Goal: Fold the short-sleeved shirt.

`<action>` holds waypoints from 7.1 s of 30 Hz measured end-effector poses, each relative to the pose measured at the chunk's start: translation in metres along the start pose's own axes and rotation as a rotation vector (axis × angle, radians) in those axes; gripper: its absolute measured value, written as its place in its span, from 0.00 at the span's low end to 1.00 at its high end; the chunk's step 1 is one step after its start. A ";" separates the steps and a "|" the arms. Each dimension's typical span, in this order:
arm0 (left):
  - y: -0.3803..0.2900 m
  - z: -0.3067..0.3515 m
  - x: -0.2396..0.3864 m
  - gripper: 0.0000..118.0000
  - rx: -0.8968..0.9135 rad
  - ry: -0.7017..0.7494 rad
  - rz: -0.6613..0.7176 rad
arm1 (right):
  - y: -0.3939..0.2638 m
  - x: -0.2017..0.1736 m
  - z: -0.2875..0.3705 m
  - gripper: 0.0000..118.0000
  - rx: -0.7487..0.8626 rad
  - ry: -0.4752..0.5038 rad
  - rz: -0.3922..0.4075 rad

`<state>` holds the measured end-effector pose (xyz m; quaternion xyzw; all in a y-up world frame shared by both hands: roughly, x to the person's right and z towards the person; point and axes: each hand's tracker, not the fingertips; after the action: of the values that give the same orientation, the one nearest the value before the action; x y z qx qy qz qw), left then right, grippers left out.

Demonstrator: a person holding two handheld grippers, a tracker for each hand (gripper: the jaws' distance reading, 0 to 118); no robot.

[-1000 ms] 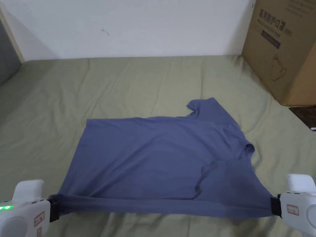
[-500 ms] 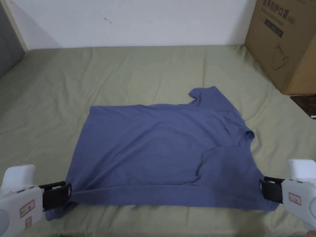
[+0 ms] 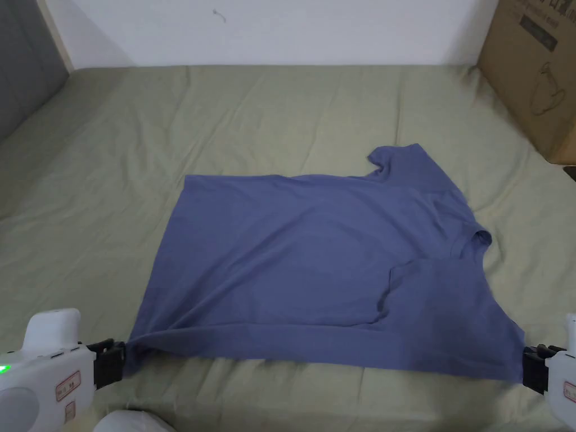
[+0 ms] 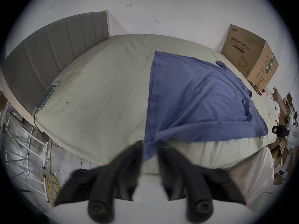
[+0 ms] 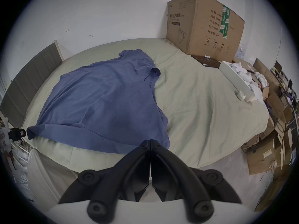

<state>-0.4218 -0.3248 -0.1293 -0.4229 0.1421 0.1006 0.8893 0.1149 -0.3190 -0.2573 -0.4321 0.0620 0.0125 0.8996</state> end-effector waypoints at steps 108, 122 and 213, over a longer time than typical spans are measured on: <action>0.098 -0.128 0.026 0.03 -0.151 0.065 0.016 | 0.073 0.008 -0.081 0.00 -0.141 0.033 -0.066; 0.104 -0.125 0.021 0.03 -0.181 -0.011 0.015 | 0.104 0.012 -0.171 0.54 -0.245 -0.003 0.052; 0.216 -0.159 0.053 0.96 -0.099 -0.089 0.031 | 0.257 -0.008 -0.256 0.00 -0.219 0.050 0.121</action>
<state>-0.4635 -0.3112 -0.3989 -0.4592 0.1037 0.1400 0.8711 0.0617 -0.3568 -0.6143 -0.5233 0.1090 0.0628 0.8429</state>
